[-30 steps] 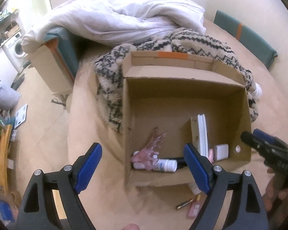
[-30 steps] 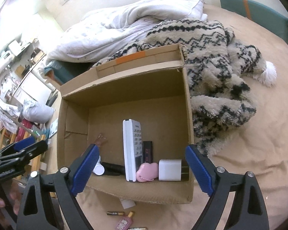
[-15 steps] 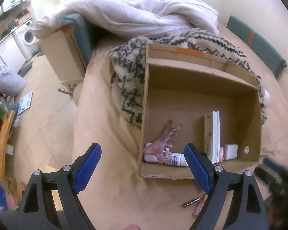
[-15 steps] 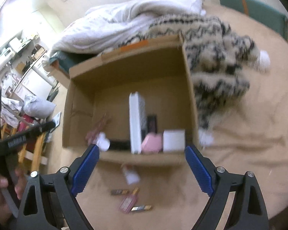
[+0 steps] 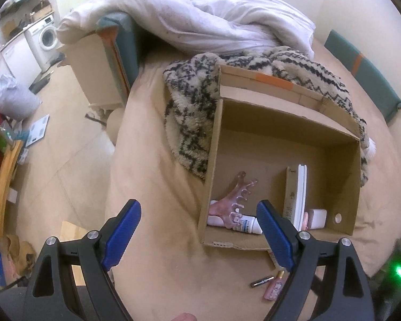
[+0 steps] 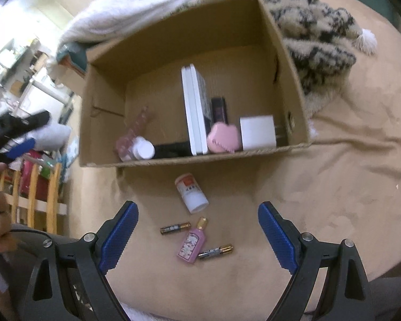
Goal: Organize rigid objects
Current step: 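Withdraw both open tools up from the box toward the items beside it, then grasp the white pill bottle with the right tool while the left tool grasps a battery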
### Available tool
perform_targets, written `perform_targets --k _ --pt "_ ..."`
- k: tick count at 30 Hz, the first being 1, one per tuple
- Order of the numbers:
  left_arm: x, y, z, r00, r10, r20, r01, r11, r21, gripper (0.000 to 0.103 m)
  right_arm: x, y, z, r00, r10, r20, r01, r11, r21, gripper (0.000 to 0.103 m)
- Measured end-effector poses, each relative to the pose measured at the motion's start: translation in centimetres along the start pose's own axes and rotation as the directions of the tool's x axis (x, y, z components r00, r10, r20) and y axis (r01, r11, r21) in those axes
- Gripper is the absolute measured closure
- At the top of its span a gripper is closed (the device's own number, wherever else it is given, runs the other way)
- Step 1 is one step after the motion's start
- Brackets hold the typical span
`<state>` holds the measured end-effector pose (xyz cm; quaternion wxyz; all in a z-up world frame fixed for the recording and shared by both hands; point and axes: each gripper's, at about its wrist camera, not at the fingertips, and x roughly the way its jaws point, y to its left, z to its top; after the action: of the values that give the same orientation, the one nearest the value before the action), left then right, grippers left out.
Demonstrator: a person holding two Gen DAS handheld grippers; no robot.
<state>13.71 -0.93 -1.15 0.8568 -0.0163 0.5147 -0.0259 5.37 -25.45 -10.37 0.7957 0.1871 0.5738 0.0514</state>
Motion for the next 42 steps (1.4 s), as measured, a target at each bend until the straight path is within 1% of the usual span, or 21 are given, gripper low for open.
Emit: perform_targets --k 3,5,7,8,11,12,13,14,15,16,19,24,26,30,32,34,35,37,39,40,42 --pt "0.2 0.0 0.1 1.000 -0.001 -0.012 0.001 1.000 -0.006 0.016 2.9 0.7 0.3 0.997 -0.028 -0.077 0.028 1.000 0.001 0.006" --pt "0.2 0.1 0.1 1.000 -0.001 -0.019 0.001 1.000 -0.006 0.016 4.6 1.3 0.6 0.994 -0.036 -0.106 0.035 0.999 -0.010 0.006" --pt "0.2 0.1 0.1 1.000 -0.001 -0.022 0.001 1.000 -0.002 0.016 6.1 1.9 0.7 0.990 -0.041 -0.135 0.038 0.999 -0.026 0.014" --pt "0.2 0.0 0.1 1.000 0.001 -0.022 -0.001 1.000 0.001 0.016 7.0 2.3 0.8 0.987 -0.056 -0.149 0.050 0.998 -0.041 0.016" --pt "0.3 0.1 0.2 1.000 0.004 -0.027 -0.004 1.000 0.001 0.016 8.9 3.5 0.9 0.979 -0.123 -0.160 0.103 0.987 -0.124 0.026" --pt "0.3 0.2 0.1 1.000 0.003 -0.028 -0.003 1.000 0.000 0.016 9.5 4.0 0.9 0.976 -0.150 -0.157 0.125 0.979 -0.160 0.037" --pt "0.3 0.3 0.1 1.000 0.002 -0.030 -0.002 1.000 -0.001 0.016 9.9 4.4 0.9 0.972 -0.184 -0.149 0.153 0.968 -0.197 0.055" --pt "0.3 0.3 0.1 1.000 0.004 -0.031 -0.004 1.000 -0.003 0.016 10.1 4.7 1.0 0.967 -0.218 -0.134 0.184 0.956 -0.228 0.062" --pt "0.3 0.4 0.0 0.999 0.007 -0.031 -0.007 1.000 -0.004 0.016 9.9 5.1 1.0 0.968 -0.224 -0.114 0.189 0.949 -0.252 0.072" --pt "0.4 0.4 0.0 0.999 0.009 -0.031 -0.009 1.000 -0.003 0.016 9.7 5.2 1.0 0.971 -0.215 -0.106 0.181 0.948 -0.263 0.075" --pt "0.4 0.4 -0.2 0.999 0.023 -0.029 -0.023 1.000 0.005 0.016 8.4 5.5 0.9 0.977 -0.192 -0.089 0.160 0.945 -0.287 0.075" --pt "0.7 0.2 -0.5 0.999 0.034 -0.031 -0.034 0.999 0.013 0.016 5.1 5.1 0.3 0.990 -0.119 -0.080 0.090 0.950 -0.300 0.075" --pt "0.5 0.2 -0.6 0.999 0.020 -0.036 -0.020 1.000 0.012 0.016 3.2 5.2 -0.3 0.993 -0.093 -0.066 0.068 0.947 -0.313 0.075" --pt "-1.0 0.0 -2.3 0.998 -0.052 -0.026 0.052 0.999 0.014 0.016 -0.9 4.2 -0.8 0.999 -0.045 -0.015 0.038 0.951 -0.306 0.075" --pt "-1.0 -0.5 -3.7 0.997 -0.063 -0.053 0.062 0.998 -0.007 0.016 -2.5 2.9 -0.6 1.000 -0.025 0.011 0.027 0.956 -0.292 0.075" --pt "-0.4 -1.0 -5.1 0.985 -0.127 -0.113 0.122 0.991 -0.054 0.016 -3.3 1.9 0.4 0.999 -0.007 0.037 0.017 0.962 -0.271 0.075" --pt "0.3 -1.6 -6.1 0.973 -0.169 -0.155 0.157 0.984 -0.087 0.016 -3.6 1.2 0.5 0.999 0.009 0.047 0.003 0.969 -0.248 0.075" --pt "1.3 -2.6 -7.4 0.960 -0.198 -0.195 0.181 0.978 -0.103 0.016 -3.8 0.1 0.6 0.998 0.045 0.055 -0.033 0.981 -0.193 0.075" --pt "3.3 -3.8 -8.8 0.939 -0.209 -0.273 0.183 0.976 -0.118 0.016 -4.2 -0.7 0.6 0.995 0.078 0.063 -0.068 0.986 -0.150 0.075" --pt "4.6 -4.0 -9.6 0.928 -0.215 -0.304 0.174 0.972 -0.155 0.016 -4.4 -0.9 0.6 0.993 0.097 0.065 -0.087 0.987 -0.136 0.075" --pt "6.2 -4.4 -10.6 0.920 -0.187 -0.344 0.130 0.975 -0.182 0.017 -4.5 -1.0 0.7 0.990 0.119 0.073 -0.110 0.986 -0.122 0.075"
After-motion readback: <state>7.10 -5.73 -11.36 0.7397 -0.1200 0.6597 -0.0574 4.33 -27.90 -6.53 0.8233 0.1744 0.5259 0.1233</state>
